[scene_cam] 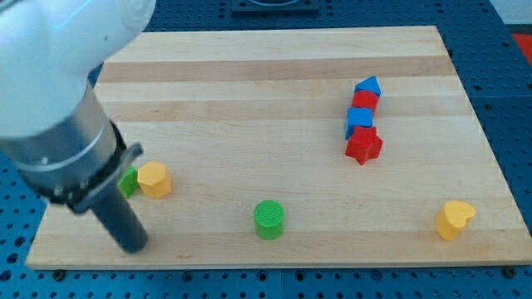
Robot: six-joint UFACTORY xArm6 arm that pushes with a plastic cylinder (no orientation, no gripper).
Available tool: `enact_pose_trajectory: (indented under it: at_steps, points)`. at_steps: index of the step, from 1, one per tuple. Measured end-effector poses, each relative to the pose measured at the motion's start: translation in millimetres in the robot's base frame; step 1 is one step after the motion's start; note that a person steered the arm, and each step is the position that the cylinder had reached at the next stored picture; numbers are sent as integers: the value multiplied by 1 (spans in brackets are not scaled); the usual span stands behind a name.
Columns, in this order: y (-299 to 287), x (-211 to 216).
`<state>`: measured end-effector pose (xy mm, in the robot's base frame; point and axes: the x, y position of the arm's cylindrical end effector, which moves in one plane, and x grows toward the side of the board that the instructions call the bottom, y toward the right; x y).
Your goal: Push the green circle to the right of the yellow hexagon
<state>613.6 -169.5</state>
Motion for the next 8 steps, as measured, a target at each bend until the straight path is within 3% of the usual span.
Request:
enact_pose_trajectory:
  at_steps: [2,4,5,7,8]
  points:
    - [66,5]
    - [186,4]
    - [212,-17]
    - [167,-39]
    - [169,-13]
